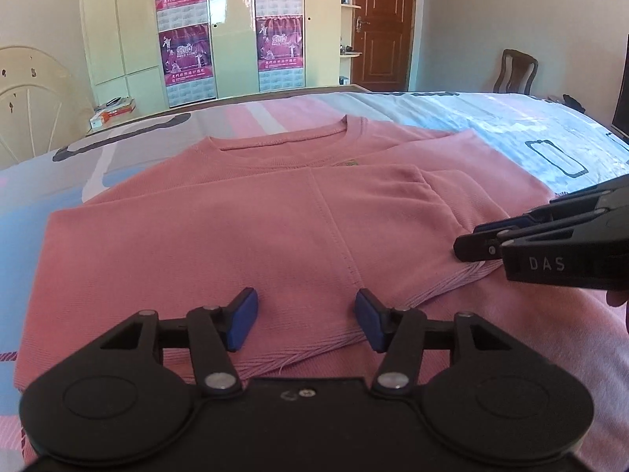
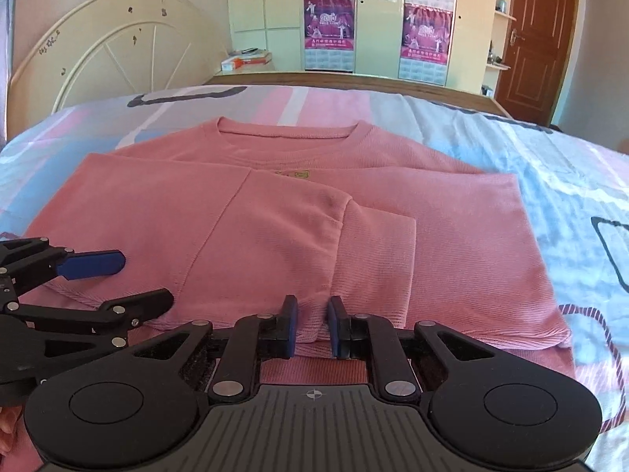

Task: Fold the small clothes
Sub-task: 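Grasp the sleeve cuff with the right tool and fold the sweater side inward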

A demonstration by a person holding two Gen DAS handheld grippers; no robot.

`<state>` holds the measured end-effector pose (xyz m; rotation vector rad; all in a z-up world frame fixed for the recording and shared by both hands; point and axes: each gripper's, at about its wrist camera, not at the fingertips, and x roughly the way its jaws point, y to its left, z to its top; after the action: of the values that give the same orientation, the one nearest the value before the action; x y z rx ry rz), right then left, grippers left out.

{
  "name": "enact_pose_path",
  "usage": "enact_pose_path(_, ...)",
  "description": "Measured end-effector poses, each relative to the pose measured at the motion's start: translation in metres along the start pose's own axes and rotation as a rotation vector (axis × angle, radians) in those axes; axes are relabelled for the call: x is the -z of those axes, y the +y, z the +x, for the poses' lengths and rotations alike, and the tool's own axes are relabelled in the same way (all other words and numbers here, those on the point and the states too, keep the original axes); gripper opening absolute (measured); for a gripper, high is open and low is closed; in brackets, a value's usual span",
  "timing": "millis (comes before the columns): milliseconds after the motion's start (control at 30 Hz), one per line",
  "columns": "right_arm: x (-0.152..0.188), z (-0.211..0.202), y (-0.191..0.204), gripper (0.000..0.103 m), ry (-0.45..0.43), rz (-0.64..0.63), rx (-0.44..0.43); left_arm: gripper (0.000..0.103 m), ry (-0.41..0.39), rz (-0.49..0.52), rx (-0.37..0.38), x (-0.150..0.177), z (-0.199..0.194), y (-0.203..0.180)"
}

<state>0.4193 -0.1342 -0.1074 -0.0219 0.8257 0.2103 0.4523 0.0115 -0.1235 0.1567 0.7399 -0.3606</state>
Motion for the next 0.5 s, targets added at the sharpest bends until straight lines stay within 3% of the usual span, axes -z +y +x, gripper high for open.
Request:
enact_pose_path(167, -0.001, -0.004, -0.01, 0.015, -0.019, 0.021, 0.003, 0.054, -0.029, -0.043, -0.03, -0.001, -0.016, 0.017)
enact_pose_path(233, -0.001, -0.013, -0.014, 0.015, -0.06, 0.036, 0.009, 0.054, -0.057, -0.068, -0.089, 0.006, -0.031, 0.035)
enact_pose_path(367, 0.003, -0.016, -0.032, 0.015, -0.074, 0.082, 0.046, 0.053, -0.035, -0.144, -0.204, 0.024, -0.046, 0.081)
enact_pose_path(433, 0.006, -0.009, -0.038, 0.015, -0.035, 0.098, 0.061, 0.052, 0.045, -0.187, -0.211, 0.032, -0.038, 0.098)
enact_pose_path(500, 0.011, -0.003, -0.041, 0.015, -0.018, 0.095, 0.063, 0.054, 0.02, -0.242, -0.172, 0.04, -0.04, 0.109)
